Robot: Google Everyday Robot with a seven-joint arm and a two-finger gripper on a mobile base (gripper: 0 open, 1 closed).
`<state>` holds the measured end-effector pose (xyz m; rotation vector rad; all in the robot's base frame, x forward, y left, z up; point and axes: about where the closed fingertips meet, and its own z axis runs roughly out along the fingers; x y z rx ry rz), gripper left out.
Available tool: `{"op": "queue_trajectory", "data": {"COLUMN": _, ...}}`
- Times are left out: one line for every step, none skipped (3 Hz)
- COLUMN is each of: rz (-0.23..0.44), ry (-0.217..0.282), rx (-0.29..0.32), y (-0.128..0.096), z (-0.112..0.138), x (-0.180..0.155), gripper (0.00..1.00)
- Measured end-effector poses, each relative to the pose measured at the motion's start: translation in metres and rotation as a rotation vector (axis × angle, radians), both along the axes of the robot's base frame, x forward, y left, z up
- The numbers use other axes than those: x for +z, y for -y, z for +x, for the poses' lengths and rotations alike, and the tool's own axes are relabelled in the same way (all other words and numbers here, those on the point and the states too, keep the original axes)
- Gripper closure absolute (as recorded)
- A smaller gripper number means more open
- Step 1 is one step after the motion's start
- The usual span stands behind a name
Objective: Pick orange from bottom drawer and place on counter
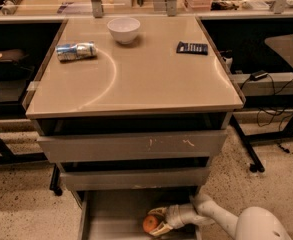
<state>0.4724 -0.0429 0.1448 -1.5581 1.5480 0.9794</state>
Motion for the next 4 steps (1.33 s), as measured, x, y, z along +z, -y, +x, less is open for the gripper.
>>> {"op": "queue_trajectory", "data": {"rz": -0.001, "ry": -0.004, "rx": 0.003, "y": -0.001, "z": -0.003, "x": 0.002, "gripper": 1.00}}
{"op": "queue_trajectory", "data": {"rz": 0.000, "ry": 0.039, "rx": -0.023, "y": 0.010, "z": -0.004, "x": 0.030, "gripper": 1.00}}
{"op": "queue_trajectory", "data": {"rz": 0.003, "ry": 0.098, "rx": -0.055, "y": 0.024, "z": -0.007, "x": 0.070, "gripper": 1.00}}
{"op": "queue_trajectory", "data": {"rz": -0.017, "ry": 0.156, "rx": -0.087, "y": 0.045, "z": -0.019, "x": 0.132, "gripper": 1.00}}
